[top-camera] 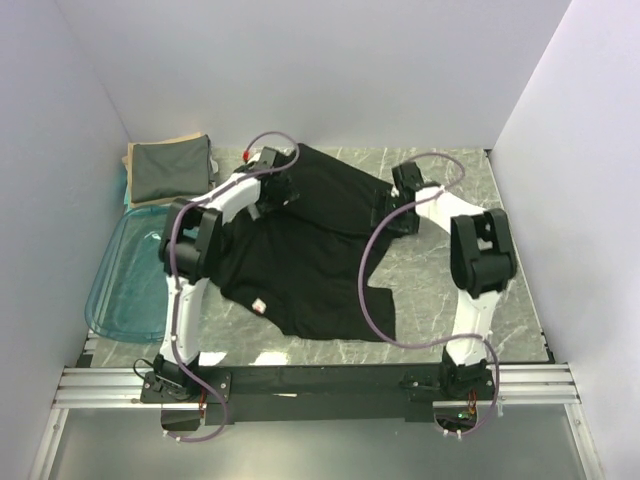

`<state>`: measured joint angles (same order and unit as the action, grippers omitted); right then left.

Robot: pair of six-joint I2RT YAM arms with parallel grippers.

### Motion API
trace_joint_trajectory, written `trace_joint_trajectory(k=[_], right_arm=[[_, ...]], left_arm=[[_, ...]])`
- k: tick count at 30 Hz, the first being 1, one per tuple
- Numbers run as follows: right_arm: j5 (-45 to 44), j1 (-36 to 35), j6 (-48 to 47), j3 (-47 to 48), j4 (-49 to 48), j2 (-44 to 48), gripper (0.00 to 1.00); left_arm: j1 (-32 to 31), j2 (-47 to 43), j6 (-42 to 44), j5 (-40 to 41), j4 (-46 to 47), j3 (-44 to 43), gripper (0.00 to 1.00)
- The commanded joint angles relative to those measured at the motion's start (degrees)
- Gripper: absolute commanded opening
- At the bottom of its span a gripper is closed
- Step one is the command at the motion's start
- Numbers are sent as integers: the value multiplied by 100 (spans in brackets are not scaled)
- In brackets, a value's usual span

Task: Fold and stack the t-shirts
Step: Flatten the tshirt out

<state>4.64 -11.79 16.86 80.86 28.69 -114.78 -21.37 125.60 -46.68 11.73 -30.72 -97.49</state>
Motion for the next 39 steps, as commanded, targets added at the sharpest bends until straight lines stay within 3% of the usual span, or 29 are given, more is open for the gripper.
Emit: trace_joint_trajectory(k=[1, 8, 12, 14, 17, 21, 25, 30, 34, 35, 39], right_arm=[[142, 45, 440, -1024, -302, 744, 91], [20, -270, 1362, -3347, -944, 2309, 91], [-182, -945, 1890, -4208, -866, 3259, 91], [-437, -1655, 2318, -4560, -777, 3777, 91], [-272, -2080, 2794, -4895, -803, 4366, 91], [-734, -2380, 2726, -4624, -453, 4982, 92], [-1395, -2337, 2428, -4036, 48, 5281, 94], [-1555, -1688, 1989, -3710, -21, 5291, 100], [-1273, -1028, 1558, -3193, -460, 4651, 100], [-1282, -844, 1374, -3069, -591, 4466, 100], [-1273, -614, 943, -2051, -505, 3159, 100]], left_arm=[[-87, 754, 308, -644, -57, -953, 99], [-465, 2072, 923, -1417, 320, -3159, 99], [-483, 2354, 818, -2269, 1444, -3372, 99], [-509, 2582, 722, -2648, 1682, -3609, 100], [-614, 2584, 861, -3263, 1867, -3821, 100], [-1008, 1952, 1651, -3301, 1545, -3252, 99], [-1370, 795, 2302, -1834, 928, -2680, 99], [-1379, -508, 1935, -886, 646, -1494, 99], [-1370, -1790, 1313, -445, 979, 43, 99], [-1353, -1950, 1206, -365, 1024, 594, 99], [-1230, -2329, 836, -39, 1077, 1443, 99]])
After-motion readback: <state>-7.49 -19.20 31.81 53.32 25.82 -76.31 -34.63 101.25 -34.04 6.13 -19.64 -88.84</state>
